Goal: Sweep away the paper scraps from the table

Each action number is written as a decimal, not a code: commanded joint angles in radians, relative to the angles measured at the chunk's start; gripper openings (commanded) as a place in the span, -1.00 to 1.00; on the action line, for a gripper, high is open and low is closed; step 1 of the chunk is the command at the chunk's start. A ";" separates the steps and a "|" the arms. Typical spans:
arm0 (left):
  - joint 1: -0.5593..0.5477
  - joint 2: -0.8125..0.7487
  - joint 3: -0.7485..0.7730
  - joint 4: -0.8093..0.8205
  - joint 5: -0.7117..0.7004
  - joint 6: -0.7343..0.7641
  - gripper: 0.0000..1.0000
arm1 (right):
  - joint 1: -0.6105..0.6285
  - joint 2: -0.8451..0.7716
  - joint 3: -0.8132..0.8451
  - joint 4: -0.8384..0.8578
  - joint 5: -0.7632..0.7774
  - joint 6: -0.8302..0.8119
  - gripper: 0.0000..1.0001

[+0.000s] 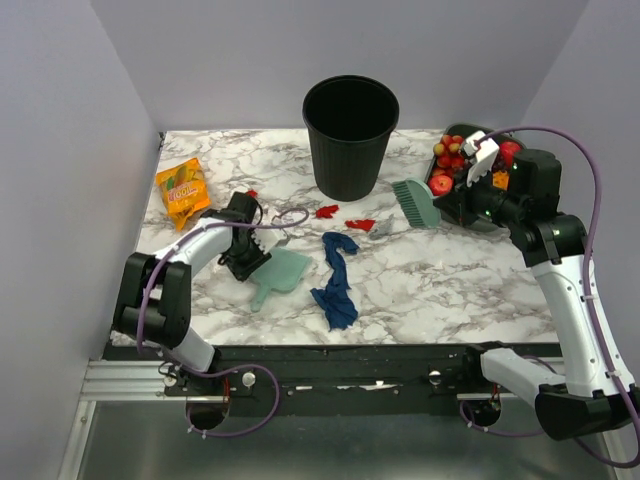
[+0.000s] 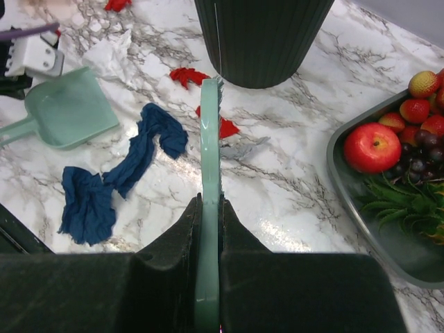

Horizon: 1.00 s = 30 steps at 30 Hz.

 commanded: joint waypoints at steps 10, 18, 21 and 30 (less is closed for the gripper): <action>0.059 -0.204 0.125 -0.205 0.126 -0.323 0.36 | -0.006 -0.058 -0.075 0.028 -0.008 -0.002 -0.99; -0.026 -0.205 0.110 -0.155 0.087 -0.357 0.66 | -0.006 -0.046 -0.087 0.046 -0.018 0.012 -0.99; -0.064 -0.175 0.124 -0.198 0.101 -0.361 0.69 | -0.006 -0.044 -0.079 0.040 -0.015 0.004 -0.99; -0.139 -0.051 0.124 -0.266 0.098 -0.349 0.87 | -0.006 -0.038 -0.087 0.023 -0.002 -0.016 -0.99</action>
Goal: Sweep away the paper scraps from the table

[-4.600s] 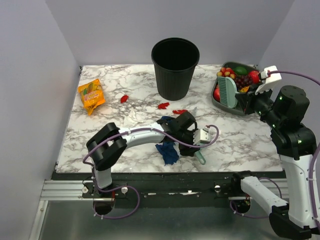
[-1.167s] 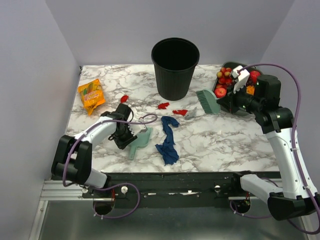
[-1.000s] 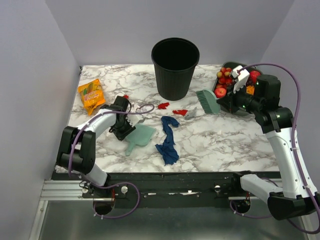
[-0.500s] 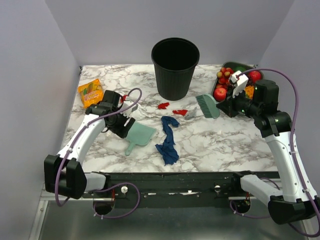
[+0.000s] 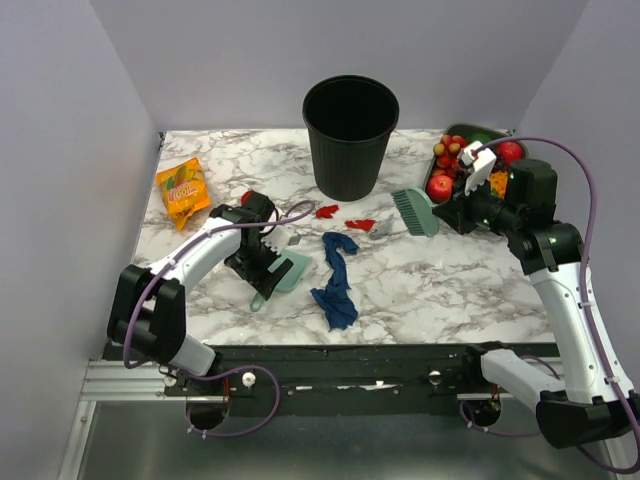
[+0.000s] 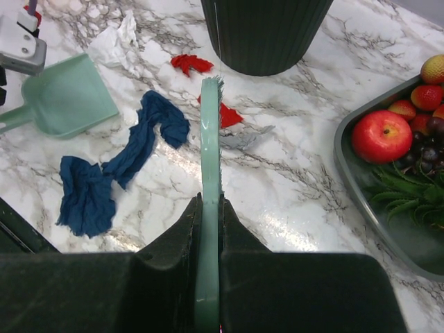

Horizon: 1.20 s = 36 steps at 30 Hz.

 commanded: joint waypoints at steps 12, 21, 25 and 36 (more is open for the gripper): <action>-0.047 0.131 0.016 -0.060 0.033 -0.002 0.74 | -0.006 0.046 -0.004 0.022 0.010 -0.026 -0.99; -0.069 0.160 0.016 -0.011 -0.029 -0.013 0.53 | -0.006 0.051 -0.011 0.029 0.009 -0.030 -0.99; -0.069 0.148 -0.014 -0.027 -0.075 0.031 0.36 | -0.006 0.046 -0.016 0.032 0.009 -0.029 -0.99; -0.061 0.077 -0.043 0.016 -0.172 0.169 0.19 | -0.006 0.034 -0.027 0.045 0.006 -0.019 -0.99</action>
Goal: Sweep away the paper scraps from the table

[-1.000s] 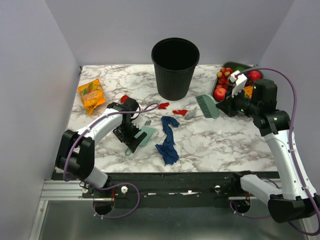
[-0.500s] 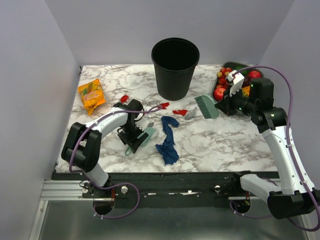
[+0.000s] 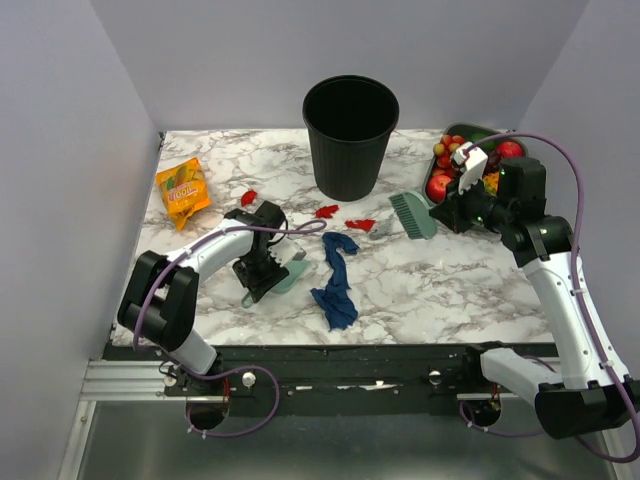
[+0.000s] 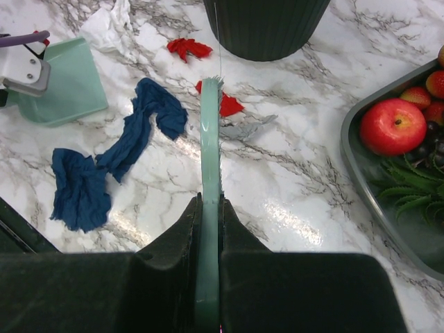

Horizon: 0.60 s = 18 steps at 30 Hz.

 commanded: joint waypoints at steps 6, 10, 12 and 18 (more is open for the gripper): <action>0.009 -0.055 -0.038 0.038 -0.024 0.081 0.09 | -0.006 -0.007 0.001 0.039 0.002 -0.007 -0.99; 0.010 -0.064 -0.070 0.047 -0.025 0.084 -0.03 | -0.006 -0.003 0.002 0.037 0.000 -0.005 -0.99; 0.013 -0.066 -0.085 0.050 -0.028 0.081 -0.05 | -0.006 -0.003 0.001 0.035 -0.004 -0.002 -0.99; 0.014 -0.074 -0.091 0.061 -0.019 0.074 -0.21 | -0.006 0.000 -0.001 0.035 -0.006 -0.007 -0.99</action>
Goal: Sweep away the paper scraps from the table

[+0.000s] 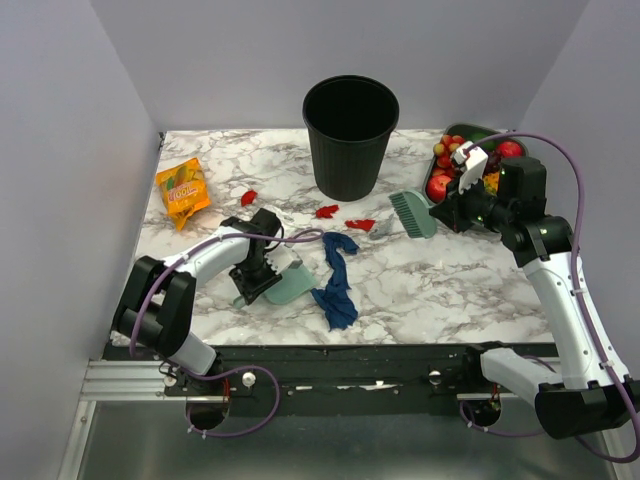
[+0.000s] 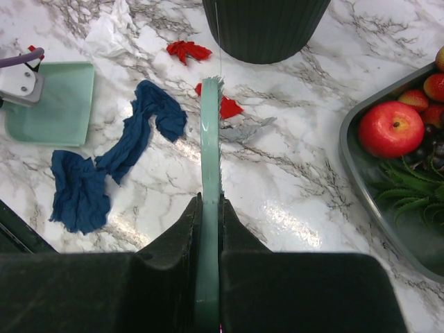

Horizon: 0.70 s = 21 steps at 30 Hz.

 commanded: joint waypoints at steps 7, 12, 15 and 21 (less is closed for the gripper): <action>0.004 -0.054 0.009 -0.009 -0.004 0.014 -0.37 | -0.006 0.004 -0.005 0.017 -0.005 -0.029 -0.99; 0.004 -0.091 0.000 -0.017 -0.010 0.035 -0.22 | -0.006 0.015 -0.008 0.019 -0.021 -0.027 -0.99; 0.004 -0.094 -0.031 0.021 -0.010 0.046 0.17 | -0.006 0.021 -0.009 0.025 -0.027 -0.020 -0.99; 0.010 -0.091 -0.063 0.073 -0.004 0.074 0.48 | -0.006 0.021 0.003 0.005 -0.018 -0.035 -0.99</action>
